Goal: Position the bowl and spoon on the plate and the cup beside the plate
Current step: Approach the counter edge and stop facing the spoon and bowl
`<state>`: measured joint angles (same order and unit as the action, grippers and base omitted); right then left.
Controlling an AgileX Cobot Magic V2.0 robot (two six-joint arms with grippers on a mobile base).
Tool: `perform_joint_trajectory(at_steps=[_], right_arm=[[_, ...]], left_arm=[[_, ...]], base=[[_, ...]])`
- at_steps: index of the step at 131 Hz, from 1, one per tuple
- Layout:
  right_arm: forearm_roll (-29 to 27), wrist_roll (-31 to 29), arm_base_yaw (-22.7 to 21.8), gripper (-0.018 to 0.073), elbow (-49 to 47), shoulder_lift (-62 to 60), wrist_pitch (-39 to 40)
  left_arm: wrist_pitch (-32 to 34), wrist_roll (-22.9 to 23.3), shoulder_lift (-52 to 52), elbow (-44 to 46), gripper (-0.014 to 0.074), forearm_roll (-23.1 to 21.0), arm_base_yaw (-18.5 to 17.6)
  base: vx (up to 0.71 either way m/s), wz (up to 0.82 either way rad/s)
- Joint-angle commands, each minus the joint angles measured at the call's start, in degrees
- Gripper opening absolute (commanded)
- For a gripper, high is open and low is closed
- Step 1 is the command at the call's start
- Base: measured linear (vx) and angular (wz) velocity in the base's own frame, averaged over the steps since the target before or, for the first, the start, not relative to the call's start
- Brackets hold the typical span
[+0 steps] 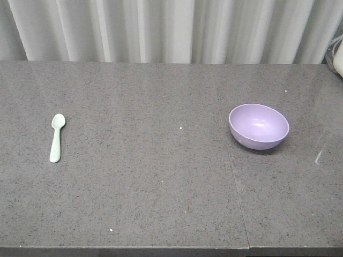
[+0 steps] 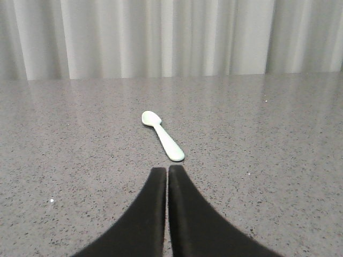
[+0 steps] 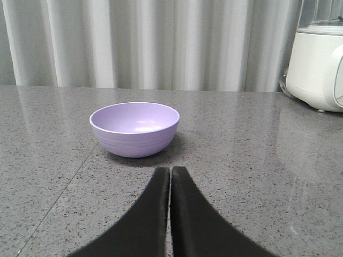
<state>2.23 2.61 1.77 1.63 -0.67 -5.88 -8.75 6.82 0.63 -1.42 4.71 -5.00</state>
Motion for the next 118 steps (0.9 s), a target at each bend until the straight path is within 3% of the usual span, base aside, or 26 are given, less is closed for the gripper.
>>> perform_joint_trajectory(at_steps=[1,41,71,96,118], right_arm=[[0.2,-0.5,0.0,-0.0004,0.4,-0.2,4.5],[0.2,-0.5,0.0,-0.0004,0.2,-0.2,9.3],[0.0,-0.7,0.0,-0.0004,-5.4,3.1,4.0],[2.0,-1.4,0.0,-0.0004,-16.1,18.4,-3.4],[0.0,-1.3,0.0,-0.0004,-28.7,36.4,-11.8]], left_arm=[[4.2,0.5,0.9,-0.6,-0.0006,-0.4,-0.4],[4.2,0.5,0.9,-0.6,-0.0006,-0.4,-0.4],[8.7,2.2,0.5,2.2,-0.0006,-0.5,-0.4],[8.1,7.1,-9.1,9.0,-0.0006,-0.5,-0.4],[7.1,6.9,-24.7,15.9,-0.0006,-0.4,-0.4]], base=[[0.00,0.00],[0.00,0.00],[0.00,0.00],[0.00,0.00],[0.00,0.00]])
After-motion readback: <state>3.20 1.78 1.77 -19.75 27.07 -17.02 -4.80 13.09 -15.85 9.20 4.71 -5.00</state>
